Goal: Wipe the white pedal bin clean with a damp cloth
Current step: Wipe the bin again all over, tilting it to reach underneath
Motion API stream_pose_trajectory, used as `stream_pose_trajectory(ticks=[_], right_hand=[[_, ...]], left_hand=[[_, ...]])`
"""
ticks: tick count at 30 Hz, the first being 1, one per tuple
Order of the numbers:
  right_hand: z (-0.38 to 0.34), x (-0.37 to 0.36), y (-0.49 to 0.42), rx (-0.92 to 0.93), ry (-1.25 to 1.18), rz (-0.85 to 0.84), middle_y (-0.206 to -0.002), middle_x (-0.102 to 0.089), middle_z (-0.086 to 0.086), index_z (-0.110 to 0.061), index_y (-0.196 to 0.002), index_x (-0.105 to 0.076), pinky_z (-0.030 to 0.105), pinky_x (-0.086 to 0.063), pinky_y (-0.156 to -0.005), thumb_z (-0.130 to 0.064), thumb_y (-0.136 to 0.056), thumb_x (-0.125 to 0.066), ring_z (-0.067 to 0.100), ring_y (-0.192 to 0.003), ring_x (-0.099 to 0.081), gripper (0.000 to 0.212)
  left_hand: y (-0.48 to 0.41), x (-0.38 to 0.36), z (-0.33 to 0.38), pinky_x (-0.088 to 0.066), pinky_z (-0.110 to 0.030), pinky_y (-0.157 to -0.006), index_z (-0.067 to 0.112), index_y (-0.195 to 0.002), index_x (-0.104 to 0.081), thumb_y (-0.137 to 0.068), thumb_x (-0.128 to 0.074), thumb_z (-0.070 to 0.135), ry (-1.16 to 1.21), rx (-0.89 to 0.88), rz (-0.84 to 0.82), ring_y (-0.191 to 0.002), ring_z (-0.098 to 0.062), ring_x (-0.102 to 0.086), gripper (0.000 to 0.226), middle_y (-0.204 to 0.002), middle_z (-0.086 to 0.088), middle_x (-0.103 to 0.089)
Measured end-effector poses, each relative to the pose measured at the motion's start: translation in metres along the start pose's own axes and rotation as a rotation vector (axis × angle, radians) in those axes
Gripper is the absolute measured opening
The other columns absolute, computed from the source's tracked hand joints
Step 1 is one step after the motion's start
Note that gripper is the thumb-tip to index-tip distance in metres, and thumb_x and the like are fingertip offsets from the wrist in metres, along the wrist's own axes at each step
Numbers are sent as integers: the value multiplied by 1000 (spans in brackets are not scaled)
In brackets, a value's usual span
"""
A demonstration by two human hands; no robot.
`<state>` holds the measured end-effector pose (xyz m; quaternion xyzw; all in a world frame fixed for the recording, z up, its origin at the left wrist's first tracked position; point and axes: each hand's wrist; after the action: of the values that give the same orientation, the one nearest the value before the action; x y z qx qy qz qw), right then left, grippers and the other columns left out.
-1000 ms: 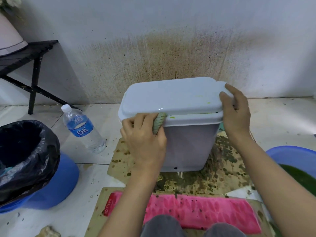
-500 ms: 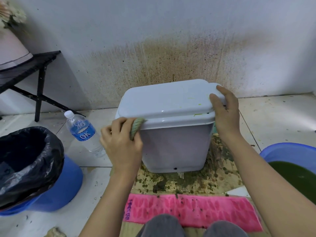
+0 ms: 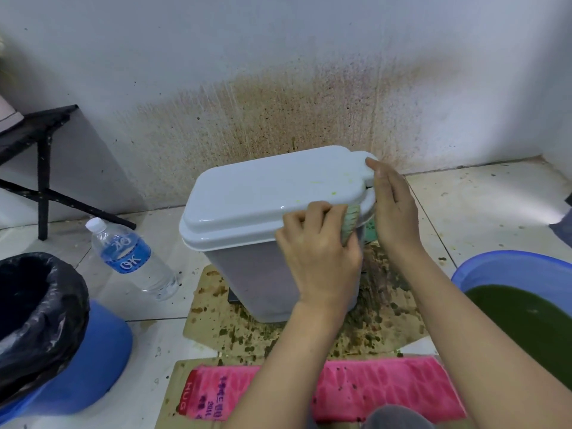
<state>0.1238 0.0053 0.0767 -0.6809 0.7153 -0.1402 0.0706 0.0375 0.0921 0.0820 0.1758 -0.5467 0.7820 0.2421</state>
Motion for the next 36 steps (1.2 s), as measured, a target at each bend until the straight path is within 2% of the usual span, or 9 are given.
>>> stream_pose_trajectory(ticks=[7, 13, 18, 22, 25, 27, 30, 32, 36], right_hand=[[0, 9, -6, 10, -23, -89, -134, -56, -15, -35, -126, -60, 47, -34, -112, -34, -106, -35, 6, -130, -46, 31], [1, 15, -6, -2, -53, -152, -143, -48, -10, -25, -135, -56, 43, -30, -116, -27, -106, -38, 7, -137, -38, 34], [-2, 13, -3, -23, -102, -149, -141, -49, -12, -28, -134, -56, 41, -31, -116, -33, -106, -35, 4, -134, -39, 35], [-1, 14, -4, -40, -99, -161, -142, -50, -13, -42, -127, -57, 49, -28, -116, -44, -105, -33, 7, -136, -40, 33], [1, 13, -4, 7, -62, -145, -142, -50, -9, -34, -130, -57, 49, -30, -115, -37, -105, -38, 9, -135, -41, 32], [2, 15, -5, 15, -38, -138, -144, -48, -8, -30, -133, -57, 47, -31, -114, -33, -105, -41, 6, -132, -43, 33], [3, 15, -6, 30, -36, -149, -143, -47, -11, -29, -134, -56, 36, -34, -113, -31, -105, -42, -13, -119, -44, 33], [3, 13, -5, 40, -45, -141, -142, -47, -11, -26, -136, -55, 28, -36, -111, -29, -105, -42, -10, -119, -44, 34], [3, 11, -2, 34, -48, -132, -138, -47, -15, -26, -136, -55, 27, -37, -110, -26, -105, -41, -3, -125, -41, 33]], left_hand=[[-9, 2, 10, -37, -38, -64, 23, -98, -76, -76, -63, 28, -65, -102, -119, -83, -31, -53, 26, -95, -2, -65], [4, 34, -58, -36, -40, -70, 21, -95, -78, -81, -74, 21, -130, 54, 45, -86, -33, -53, 15, -98, -4, -66], [7, 17, -43, -30, -34, -73, 21, -94, -78, -82, -75, 16, -78, 34, 79, -88, -25, -45, 13, -98, -1, -67], [11, -9, -16, -36, -38, -76, 22, -99, -79, -93, -65, 22, -4, -78, 104, -94, -24, -47, 15, -103, -1, -71], [18, -18, -21, -38, -38, -84, 23, -109, -78, -104, -51, 29, -27, -241, 127, -100, -25, -49, 29, -108, -3, -70], [27, -12, -44, -39, -37, -89, 24, -116, -76, -103, -52, 17, -35, -328, 111, -104, -25, -47, 28, -118, -1, -62], [41, 14, -96, -35, -32, -101, 19, -117, -75, -77, -69, -15, -71, -206, 124, -107, -32, -47, 53, -123, -2, -52], [41, 32, -122, -30, -26, -104, 17, -115, -74, -61, -71, -26, -80, -87, 163, -103, -42, -53, 69, -119, -8, -58], [36, 37, -119, -36, -30, -99, 11, -110, -76, -60, -72, -29, -14, -37, 183, -100, -43, -54, 64, -108, -16, -66]])
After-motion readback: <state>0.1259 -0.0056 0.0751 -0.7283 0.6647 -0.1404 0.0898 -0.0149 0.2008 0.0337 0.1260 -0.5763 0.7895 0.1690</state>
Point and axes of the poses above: each hand's wrist, its own y-axis away from the middle knuckle, its own x-axis out of the back of the hand, z = x × y
